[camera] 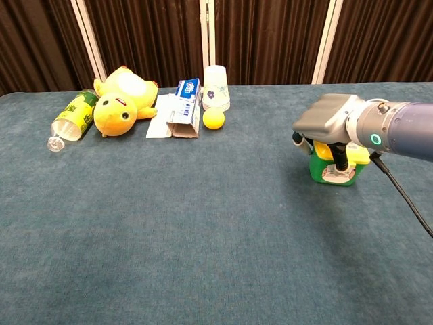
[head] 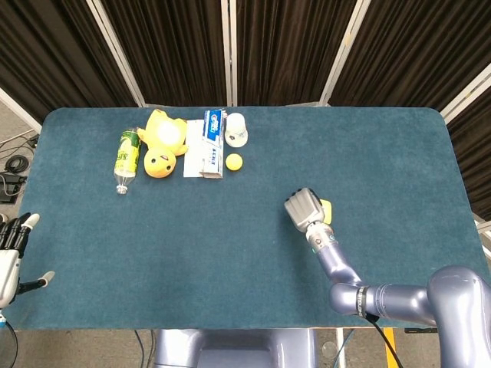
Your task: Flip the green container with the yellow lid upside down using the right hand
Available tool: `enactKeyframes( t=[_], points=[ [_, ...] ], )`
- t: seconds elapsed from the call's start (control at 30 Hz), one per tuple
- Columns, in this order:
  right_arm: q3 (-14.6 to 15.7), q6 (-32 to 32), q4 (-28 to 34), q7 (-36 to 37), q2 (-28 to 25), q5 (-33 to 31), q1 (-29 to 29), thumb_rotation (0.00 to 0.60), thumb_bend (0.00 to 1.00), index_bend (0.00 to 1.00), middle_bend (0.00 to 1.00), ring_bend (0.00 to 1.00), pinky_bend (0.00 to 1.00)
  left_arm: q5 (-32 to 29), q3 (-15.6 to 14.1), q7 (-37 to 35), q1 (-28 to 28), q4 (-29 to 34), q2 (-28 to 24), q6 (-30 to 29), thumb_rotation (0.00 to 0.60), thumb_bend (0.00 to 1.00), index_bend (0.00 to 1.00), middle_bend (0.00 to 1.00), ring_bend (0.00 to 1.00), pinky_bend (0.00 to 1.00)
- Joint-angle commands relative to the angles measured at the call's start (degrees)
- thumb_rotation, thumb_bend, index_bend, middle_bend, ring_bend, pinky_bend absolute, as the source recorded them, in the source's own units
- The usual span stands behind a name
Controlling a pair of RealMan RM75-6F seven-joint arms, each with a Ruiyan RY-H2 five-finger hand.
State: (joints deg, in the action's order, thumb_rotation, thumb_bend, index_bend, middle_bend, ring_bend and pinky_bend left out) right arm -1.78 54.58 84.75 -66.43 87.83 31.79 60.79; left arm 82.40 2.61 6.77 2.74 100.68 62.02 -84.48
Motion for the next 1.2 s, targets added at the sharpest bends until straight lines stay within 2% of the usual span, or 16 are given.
enactKeyframes(
  t=[0.03, 0.17, 0.33, 0.53, 0.63, 0.77, 1.0, 1.2],
  points=[
    [0.1, 0.0, 0.1, 1.4, -0.4, 1.1, -0.2, 0.600, 0.24, 0.48, 0.58, 0.54, 0.70, -0.1, 0.0, 0.0, 0.0, 0.0, 0.0, 0.0, 0.600, 0.00, 0.00, 0.00, 0.00, 0.00],
    [-0.2, 0.1, 1.3, 5.8, -2.1, 5.7, -1.1, 0.600, 0.29, 0.48, 0.58, 0.54, 0.70, 0.0, -0.2, 0.3, 0.1, 0.0, 0.2, 0.1, 0.600, 0.00, 0.00, 0.00, 0.00, 0.00],
    [-2.0, 1.1, 3.9, 17.2, -5.5, 15.7, -4.0, 0.600, 0.32, 0.48, 0.58, 0.54, 0.70, -0.1, -0.3, 0.3, 0.2, 0.0, 0.2, 0.3, 0.600, 0.00, 0.00, 0.00, 0.00, 0.00],
    [-3.3, 0.0, 4.2, 38.7, -8.1, 29.1, -8.8, 0.600, 0.32, 0.48, 0.57, 0.54, 0.70, 0.0, -0.3, 0.7, 0.3, 0.1, 0.5, 0.3, 0.600, 0.00, 0.00, 0.00, 0.00, 0.00],
    [-3.6, 0.3, 2.8, 51.0, -7.5, 35.2, -11.2, 0.600, 0.33, 0.49, 0.57, 0.54, 0.70, 0.2, -0.4, 0.8, 0.3, 0.2, 0.5, 0.2, 0.600, 0.00, 0.00, 0.00, 0.00, 0.00],
    [-3.6, 2.6, -0.2, 62.6, -5.2, 40.7, -14.0, 0.600, 0.36, 0.49, 0.57, 0.54, 0.70, 0.5, -0.6, 0.6, 0.2, 0.5, 0.3, 0.0, 0.600, 0.00, 0.00, 0.00, 0.00, 0.00],
    [-1.6, 5.5, -6.2, 71.2, -1.4, 48.0, -16.4, 0.600, 0.37, 0.49, 0.57, 0.54, 0.70, 0.7, -0.7, 0.6, 0.2, 0.5, 0.3, -0.2, 0.600, 0.00, 0.00, 0.00, 0.00, 0.00],
    [-1.1, 5.6, -8.3, 74.8, 0.9, 49.1, -17.6, 0.600, 0.37, 0.49, 0.57, 0.54, 0.70, 0.7, -0.7, 0.7, 0.2, 0.7, 0.3, -0.3, 0.600, 0.00, 0.00, 0.00, 0.00, 0.00]
  ],
)
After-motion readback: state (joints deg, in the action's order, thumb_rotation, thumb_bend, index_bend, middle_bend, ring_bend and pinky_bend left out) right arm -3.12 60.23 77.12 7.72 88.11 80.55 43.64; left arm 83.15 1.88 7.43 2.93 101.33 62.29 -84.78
